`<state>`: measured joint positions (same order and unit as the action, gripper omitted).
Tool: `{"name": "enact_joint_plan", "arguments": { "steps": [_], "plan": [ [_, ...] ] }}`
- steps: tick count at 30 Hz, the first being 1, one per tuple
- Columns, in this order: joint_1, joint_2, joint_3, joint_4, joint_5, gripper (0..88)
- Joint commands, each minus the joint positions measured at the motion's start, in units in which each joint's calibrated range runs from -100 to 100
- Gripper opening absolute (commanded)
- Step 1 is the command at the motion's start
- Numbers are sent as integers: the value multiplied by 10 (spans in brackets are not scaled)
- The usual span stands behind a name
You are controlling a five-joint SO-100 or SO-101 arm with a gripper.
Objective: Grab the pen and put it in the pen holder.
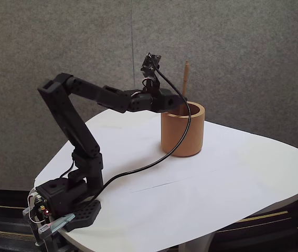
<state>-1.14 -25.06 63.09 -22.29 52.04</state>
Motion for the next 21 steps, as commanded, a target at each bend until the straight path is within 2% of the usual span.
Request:
{"name": "enact_joint_plan", "arguments": {
  "steps": [1, 8, 21],
  "plan": [
    [-2, 12, -25, -5, -1, 4],
    [-6, 101, -111, -5, -1, 4],
    [-8, 130, -116, -4, -1, 9]
  ]
}}
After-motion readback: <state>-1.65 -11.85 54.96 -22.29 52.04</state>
